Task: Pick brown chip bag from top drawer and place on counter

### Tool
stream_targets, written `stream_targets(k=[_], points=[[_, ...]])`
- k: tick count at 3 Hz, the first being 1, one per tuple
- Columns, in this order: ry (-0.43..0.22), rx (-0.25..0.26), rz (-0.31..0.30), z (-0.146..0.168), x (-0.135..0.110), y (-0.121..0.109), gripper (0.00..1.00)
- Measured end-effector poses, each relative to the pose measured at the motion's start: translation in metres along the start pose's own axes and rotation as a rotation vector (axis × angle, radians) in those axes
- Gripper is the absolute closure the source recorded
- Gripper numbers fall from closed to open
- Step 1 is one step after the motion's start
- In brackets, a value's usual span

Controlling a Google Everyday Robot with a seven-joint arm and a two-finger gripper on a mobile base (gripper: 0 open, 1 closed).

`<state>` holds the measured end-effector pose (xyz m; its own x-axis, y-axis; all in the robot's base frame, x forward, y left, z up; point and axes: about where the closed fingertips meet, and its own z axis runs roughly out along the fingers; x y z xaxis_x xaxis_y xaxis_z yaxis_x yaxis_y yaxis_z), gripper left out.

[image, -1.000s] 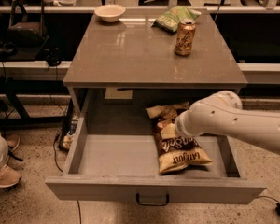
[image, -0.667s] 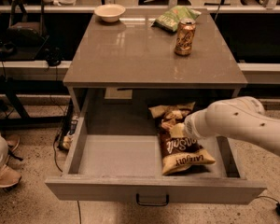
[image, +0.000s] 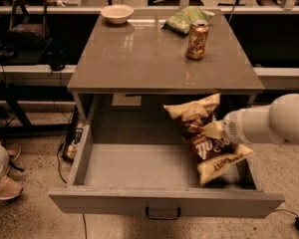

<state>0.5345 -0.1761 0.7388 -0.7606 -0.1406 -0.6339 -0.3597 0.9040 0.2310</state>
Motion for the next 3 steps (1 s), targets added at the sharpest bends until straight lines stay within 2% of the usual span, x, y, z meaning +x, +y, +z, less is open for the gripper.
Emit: stream_targets(k=[1,2,3], points=[[-0.047,0.003,-0.09,-0.0562,-0.0118,-0.0095,1.0],[-0.047,0.01,-0.153,-0.0606,-0.0097,-0.0131,1.0],[-0.066,-0.028,-0.152,-0.0634,-0.0175,-0.0033,1.0]])
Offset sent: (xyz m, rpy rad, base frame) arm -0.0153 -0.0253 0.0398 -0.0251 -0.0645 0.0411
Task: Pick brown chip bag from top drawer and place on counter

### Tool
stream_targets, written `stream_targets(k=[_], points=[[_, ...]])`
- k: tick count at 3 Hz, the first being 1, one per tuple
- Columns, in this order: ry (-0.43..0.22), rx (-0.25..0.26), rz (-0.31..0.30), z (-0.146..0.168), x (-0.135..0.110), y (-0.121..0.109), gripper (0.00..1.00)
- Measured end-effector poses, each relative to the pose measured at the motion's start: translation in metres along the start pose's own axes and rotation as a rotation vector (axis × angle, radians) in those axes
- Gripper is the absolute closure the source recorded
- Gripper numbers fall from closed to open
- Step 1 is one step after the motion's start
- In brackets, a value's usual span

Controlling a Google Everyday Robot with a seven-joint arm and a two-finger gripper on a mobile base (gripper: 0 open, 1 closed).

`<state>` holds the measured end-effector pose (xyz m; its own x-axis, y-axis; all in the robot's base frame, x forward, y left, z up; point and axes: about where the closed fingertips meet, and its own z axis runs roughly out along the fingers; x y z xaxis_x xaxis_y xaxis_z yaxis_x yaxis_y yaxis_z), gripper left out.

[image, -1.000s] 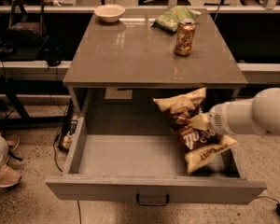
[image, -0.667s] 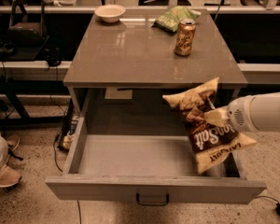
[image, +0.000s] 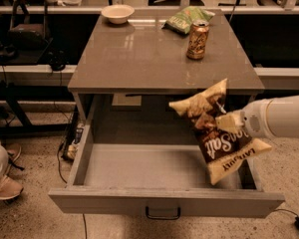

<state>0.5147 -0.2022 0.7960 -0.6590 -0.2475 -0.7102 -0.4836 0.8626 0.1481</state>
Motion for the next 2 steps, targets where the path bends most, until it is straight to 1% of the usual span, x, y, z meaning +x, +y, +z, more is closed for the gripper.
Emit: stream_targets(k=[1,2], points=[[-0.12,-0.057,-0.06,-0.02,-0.055,0.023,1.0],[-0.238,-0.136,-0.121,-0.035,-0.121,0.055,1.0]])
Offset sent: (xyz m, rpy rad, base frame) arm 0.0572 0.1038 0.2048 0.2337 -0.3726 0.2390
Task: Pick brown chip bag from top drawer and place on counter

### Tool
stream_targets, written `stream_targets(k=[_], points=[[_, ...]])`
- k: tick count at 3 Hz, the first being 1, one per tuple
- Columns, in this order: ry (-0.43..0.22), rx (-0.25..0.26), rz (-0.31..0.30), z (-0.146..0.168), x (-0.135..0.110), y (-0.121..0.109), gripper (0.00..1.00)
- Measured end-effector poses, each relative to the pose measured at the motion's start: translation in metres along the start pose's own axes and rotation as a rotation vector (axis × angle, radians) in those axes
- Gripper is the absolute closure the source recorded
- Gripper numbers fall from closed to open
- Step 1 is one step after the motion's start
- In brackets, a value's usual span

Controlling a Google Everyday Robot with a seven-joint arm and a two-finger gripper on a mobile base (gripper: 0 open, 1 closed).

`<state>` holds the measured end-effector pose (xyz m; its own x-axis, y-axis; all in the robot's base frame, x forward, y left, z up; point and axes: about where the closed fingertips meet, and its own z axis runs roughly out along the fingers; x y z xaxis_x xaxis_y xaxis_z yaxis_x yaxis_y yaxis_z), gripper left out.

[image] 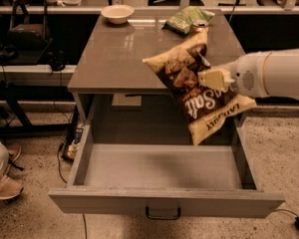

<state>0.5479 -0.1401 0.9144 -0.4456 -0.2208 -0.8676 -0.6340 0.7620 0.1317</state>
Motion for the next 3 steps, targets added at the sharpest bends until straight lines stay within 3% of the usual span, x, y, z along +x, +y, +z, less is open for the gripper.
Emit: stream_targets(k=[2,3], points=[[-0.063,-0.019,-0.023,0.007,-0.029,0.007,1.0],[-0.143,-0.094,-0.107,0.038,-0.078,0.029,1.0]])
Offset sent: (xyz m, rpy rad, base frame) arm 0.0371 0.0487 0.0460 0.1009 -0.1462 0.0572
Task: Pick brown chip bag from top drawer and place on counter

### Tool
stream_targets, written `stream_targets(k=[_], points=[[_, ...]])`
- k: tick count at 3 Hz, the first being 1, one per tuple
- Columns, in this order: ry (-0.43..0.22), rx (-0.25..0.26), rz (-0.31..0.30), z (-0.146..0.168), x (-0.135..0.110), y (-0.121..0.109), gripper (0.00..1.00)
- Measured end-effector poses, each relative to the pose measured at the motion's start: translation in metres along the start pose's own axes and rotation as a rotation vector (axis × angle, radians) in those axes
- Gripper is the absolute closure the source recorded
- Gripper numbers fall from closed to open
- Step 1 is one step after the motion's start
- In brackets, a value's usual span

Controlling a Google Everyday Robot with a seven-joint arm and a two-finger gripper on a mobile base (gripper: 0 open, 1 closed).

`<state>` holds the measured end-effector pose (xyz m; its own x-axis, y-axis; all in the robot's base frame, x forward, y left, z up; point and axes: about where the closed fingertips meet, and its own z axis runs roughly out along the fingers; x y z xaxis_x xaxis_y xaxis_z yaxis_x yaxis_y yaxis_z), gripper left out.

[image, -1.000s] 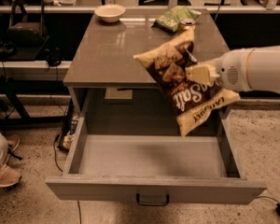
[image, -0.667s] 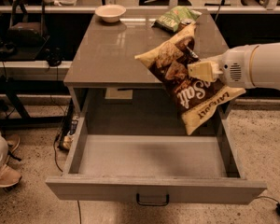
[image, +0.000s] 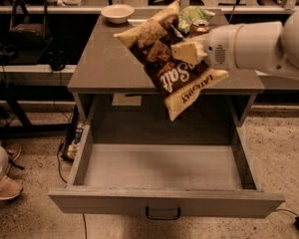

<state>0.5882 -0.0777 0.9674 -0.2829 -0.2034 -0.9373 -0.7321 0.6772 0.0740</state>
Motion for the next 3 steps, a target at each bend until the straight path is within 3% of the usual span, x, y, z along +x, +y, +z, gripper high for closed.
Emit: stream_targets(k=[1,2,3], points=[[-0.048,-0.036,-0.08,0.041,-0.05,0.013,1.0],[-0.053,-0.03,-0.144,0.078,-0.08,0.025,1.0],[-0.01,0.028,-0.135,0.121,-0.092,0.014,1.0]])
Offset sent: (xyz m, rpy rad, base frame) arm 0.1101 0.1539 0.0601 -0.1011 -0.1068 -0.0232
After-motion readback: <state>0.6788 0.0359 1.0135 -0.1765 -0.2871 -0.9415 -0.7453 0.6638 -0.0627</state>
